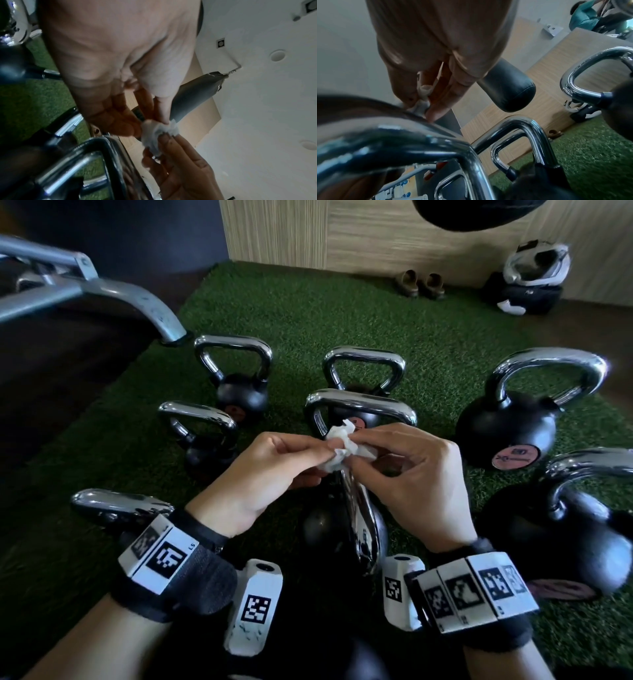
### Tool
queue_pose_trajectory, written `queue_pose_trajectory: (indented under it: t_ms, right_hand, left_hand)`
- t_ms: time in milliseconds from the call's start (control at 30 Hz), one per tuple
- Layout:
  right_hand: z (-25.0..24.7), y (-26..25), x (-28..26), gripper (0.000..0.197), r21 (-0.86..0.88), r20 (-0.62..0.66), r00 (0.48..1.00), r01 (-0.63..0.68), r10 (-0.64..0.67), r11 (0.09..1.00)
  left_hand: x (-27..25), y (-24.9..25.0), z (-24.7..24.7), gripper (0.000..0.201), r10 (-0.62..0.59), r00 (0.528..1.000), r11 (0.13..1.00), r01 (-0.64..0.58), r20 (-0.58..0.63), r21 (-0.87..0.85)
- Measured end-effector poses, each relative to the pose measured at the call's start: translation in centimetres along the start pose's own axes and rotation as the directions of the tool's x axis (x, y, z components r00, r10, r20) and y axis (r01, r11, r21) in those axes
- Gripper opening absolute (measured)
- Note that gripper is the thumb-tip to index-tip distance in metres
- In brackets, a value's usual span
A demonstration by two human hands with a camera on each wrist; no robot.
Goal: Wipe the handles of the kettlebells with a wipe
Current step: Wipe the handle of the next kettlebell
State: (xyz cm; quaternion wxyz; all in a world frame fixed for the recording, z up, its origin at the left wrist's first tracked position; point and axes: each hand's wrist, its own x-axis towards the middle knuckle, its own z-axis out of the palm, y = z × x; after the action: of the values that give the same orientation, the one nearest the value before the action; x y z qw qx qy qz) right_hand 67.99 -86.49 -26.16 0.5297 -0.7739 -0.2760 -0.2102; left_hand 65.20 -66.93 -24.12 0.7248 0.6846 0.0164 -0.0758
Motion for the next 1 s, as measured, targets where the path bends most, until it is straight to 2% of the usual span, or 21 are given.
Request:
queue_pose_trajectory:
  t_ms: [100,167,200,267,300,333,367,433,533,633,667,733,867,933,967,1000]
  right_hand:
    - [-0.4,0.5,-0.1,0.024,0.003,0.011,0.996,-0.086,0.086,0.996]
    - [-1.2,1.6,-0.2,0.026,0.063,-0.013,0.985,-0.173,0.174,0.983]
    - [-1.6,2.5,-0.3,0.027,0.1,-0.033,0.975,-0.215,0.219,0.972]
    - [-2.4,4.2,-0.7,0.024,0.124,-0.071,0.951,-0.29,0.3,0.949]
    - [-2.7,5.0,-1.0,0.022,0.109,-0.085,0.938,-0.326,0.335,0.939]
    - [-2.8,5.8,-1.4,0.02,0.087,-0.095,0.926,-0.359,0.366,0.929]
    - [-2.8,6.5,-1.7,0.019,0.062,-0.101,0.914,-0.388,0.392,0.92]
    - [-2.6,7.4,-2.5,0.018,0.011,-0.091,0.897,-0.434,0.433,0.901]
    - [-1.9,7.9,-3.3,0.015,-0.048,-0.052,0.882,-0.471,0.469,0.881]
    - [-1.1,8.3,-3.5,0.012,-0.076,-0.024,0.859,-0.512,0.512,0.856]
    - [-0.8,8.5,-3.5,0.012,-0.065,-0.025,0.847,-0.531,0.53,0.845]
    - [-0.2,9.1,-3.5,0.012,-0.043,-0.032,0.825,-0.565,0.564,0.824]
    - [1.1,9.9,-3.0,0.013,-0.054,-0.048,0.81,-0.586,0.584,0.808]
    - [1.5,9.5,-2.8,0.012,-0.113,-0.034,0.825,-0.564,0.564,0.818]
    - [1.7,9.2,-2.8,0.013,-0.141,-0.031,0.826,-0.561,0.563,0.816]
    - [1.8,9.2,-2.8,0.012,-0.153,-0.035,0.824,-0.564,0.566,0.811]
  left_hand:
    - [-0.3,-0.1,-0.9,0.018,-0.068,0.996,0.992,0.062,0.05,0.108]
    - [-0.2,-1.3,-1.9,0.022,-0.038,0.999,0.936,0.028,0.024,0.351]
    - [-0.1,-2.2,-2.4,0.03,-0.01,1.0,0.862,0.002,0.012,0.506]
    - [-0.2,-4.2,-2.7,0.06,-0.028,0.997,0.626,-0.036,0.068,0.779]
    - [-0.3,-5.4,-2.4,0.085,-0.103,0.986,0.502,-0.062,0.131,0.863]
    - [-0.3,-6.5,-2.0,0.111,-0.18,0.966,0.426,-0.096,0.188,0.899]
    - [-0.3,-7.5,-1.3,0.132,-0.23,0.946,0.397,-0.123,0.228,0.91]
    - [-0.2,-9.5,0.4,0.156,-0.193,0.941,0.364,-0.194,0.277,0.911]
    - [0.6,-12.5,2.6,0.158,-0.045,0.97,0.261,-0.22,0.239,0.94]
    - [1.2,-14.4,3.6,0.143,0.051,0.986,0.187,-0.164,0.158,0.969]
    - [1.2,-14.6,3.7,0.137,0.092,0.982,0.181,-0.179,0.164,0.967]
    - [1.1,-14.5,3.4,0.127,0.173,0.964,0.229,-0.238,0.201,0.944]
    - [0.8,-13.0,1.8,0.111,0.336,0.886,0.443,-0.447,0.318,0.777]
    - [0.6,-11.7,0.9,0.108,0.353,0.865,0.589,-0.502,0.358,0.634]
    - [0.5,-11.2,0.5,0.107,0.325,0.868,0.637,-0.494,0.375,0.592]
    - [0.5,-10.9,0.3,0.108,0.314,0.866,0.641,-0.496,0.389,0.586]
